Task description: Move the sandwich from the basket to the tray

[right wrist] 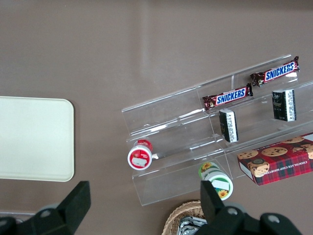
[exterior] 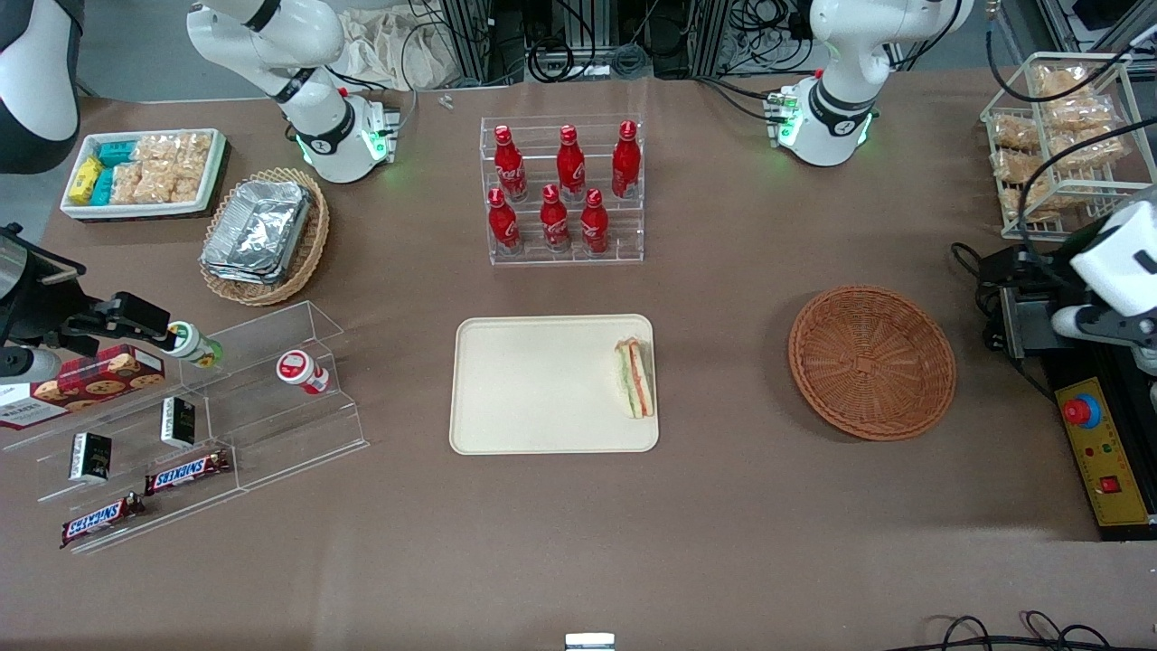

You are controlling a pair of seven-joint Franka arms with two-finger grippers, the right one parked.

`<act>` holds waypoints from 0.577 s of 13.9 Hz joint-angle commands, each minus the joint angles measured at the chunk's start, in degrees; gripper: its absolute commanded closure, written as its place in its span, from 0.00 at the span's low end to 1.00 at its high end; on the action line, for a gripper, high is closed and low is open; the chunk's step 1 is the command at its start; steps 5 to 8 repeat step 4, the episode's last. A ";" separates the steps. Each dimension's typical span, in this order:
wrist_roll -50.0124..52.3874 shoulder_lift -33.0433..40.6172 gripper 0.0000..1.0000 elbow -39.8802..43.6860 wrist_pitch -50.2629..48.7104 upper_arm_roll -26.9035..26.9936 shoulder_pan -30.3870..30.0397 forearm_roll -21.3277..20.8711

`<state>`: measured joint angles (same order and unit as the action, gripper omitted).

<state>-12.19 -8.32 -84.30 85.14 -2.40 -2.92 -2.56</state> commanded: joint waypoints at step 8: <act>-0.56 -3.01 0.01 3.87 0.99 -2.35 2.57 -3.51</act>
